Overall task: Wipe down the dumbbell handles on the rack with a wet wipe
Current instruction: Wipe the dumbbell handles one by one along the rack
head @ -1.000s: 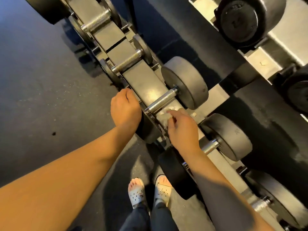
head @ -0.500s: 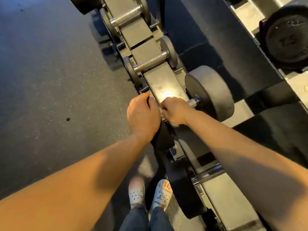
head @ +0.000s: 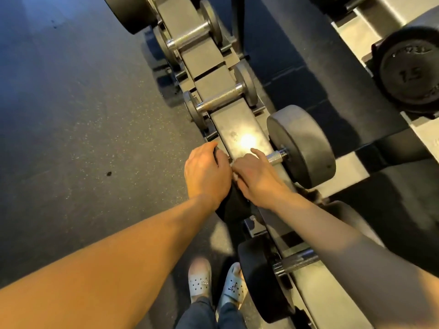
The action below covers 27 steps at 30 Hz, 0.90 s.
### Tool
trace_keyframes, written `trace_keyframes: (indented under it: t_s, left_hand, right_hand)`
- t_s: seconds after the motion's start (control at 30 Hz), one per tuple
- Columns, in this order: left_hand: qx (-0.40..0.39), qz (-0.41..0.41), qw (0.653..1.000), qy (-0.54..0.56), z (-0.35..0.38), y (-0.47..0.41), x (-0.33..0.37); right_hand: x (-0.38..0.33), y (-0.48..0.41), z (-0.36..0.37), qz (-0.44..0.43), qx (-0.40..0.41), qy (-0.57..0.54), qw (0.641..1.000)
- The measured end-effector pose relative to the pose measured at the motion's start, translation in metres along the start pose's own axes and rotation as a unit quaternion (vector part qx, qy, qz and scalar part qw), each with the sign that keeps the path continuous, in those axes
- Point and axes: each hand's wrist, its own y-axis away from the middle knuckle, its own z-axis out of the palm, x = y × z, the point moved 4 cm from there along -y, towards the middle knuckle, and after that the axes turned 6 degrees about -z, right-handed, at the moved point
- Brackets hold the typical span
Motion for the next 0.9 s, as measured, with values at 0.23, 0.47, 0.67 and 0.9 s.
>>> trace_keyframes:
  t_s: [0.23,0.47,0.67,0.9]
  left_hand:
    - [0.004,-0.006,0.999,-0.037,0.0,-0.001,0.004]
    - [-0.003,-0.001,0.999,-0.054,0.001,0.001,0.002]
    - [0.004,0.005,0.999,-0.046,0.002,0.0,0.001]
    - [0.006,0.02,0.999,-0.048,0.003,-0.004,0.0]
  right_hand:
    - [-0.002,-0.009,-0.004,-0.089,-0.037,0.194,0.976]
    - [-0.006,0.03,-0.002,0.196,0.178,-0.011,0.964]
    - [-0.02,0.038,0.029,0.241,0.299,-0.295,0.875]
    - [0.005,0.036,0.022,0.31,0.487,-0.219,0.787]
